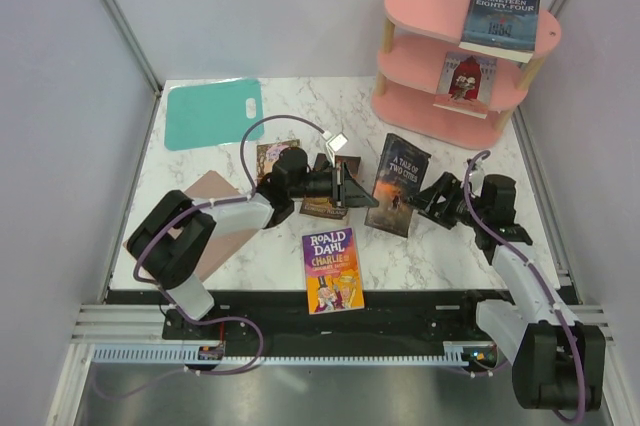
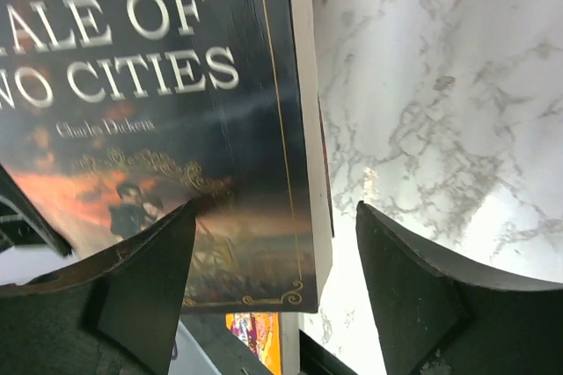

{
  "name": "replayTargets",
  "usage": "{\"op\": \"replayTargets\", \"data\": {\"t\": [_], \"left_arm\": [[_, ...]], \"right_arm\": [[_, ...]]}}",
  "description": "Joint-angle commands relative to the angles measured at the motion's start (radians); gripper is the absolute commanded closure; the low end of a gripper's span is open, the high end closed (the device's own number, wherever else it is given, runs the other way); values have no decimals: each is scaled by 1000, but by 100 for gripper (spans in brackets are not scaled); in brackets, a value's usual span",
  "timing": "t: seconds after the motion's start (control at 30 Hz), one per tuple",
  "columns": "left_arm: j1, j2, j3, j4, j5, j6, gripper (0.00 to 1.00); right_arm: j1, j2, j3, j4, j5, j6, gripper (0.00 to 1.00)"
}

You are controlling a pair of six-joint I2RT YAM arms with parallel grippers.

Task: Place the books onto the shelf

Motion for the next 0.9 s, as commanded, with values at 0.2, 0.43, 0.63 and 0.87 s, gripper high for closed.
{"op": "replayTargets", "data": {"t": [0.2,0.43,0.63,0.87], "left_arm": [[80,-130,71,228,115,-40,98],[98,-130,108,296,207,-111,98],[98,-98,151,443,288,-252,98],[98,-54,212,641,348,-425,98]], "right_arm": [[1,-145,-219,553,-194,292,13],[1,-158,-296,910,-255,417,2],[-1,-77,-299,1181,-251,535,2],[1,-26,-298,1230,-257,524,2]]}}
